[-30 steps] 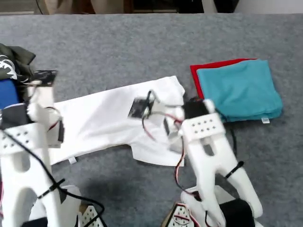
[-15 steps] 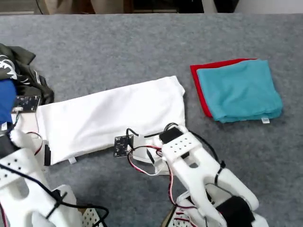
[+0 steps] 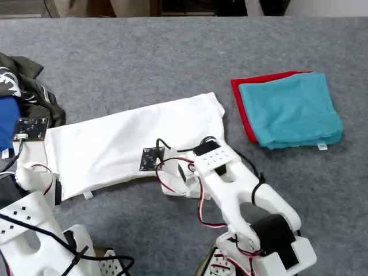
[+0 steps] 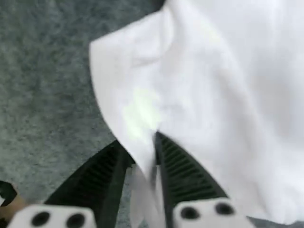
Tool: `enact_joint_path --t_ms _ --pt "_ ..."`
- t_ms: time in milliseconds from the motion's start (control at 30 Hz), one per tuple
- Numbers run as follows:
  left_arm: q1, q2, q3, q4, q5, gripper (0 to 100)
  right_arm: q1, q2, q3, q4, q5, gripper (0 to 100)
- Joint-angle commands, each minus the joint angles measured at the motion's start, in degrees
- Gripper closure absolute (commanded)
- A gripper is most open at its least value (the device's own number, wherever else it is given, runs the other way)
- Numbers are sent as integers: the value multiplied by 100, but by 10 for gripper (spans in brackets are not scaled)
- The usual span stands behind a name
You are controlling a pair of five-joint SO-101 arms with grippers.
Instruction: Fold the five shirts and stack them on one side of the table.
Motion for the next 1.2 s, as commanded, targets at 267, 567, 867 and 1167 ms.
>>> enact_joint_path --t_ms 267,567,867,1167 --pt "-79 -40 -26 -9 -35 981 409 224 -1112 862 -9 996" --pt "-79 -40 -62 -9 -35 981 699 1481 -4198 2541 738 996" --pt "-79 -40 -141 18 0 981 655 4251 -8031 3613 1336 996" --pt "-70 -40 -141 18 18 981 338 6422 -11116 4440 1477 996"
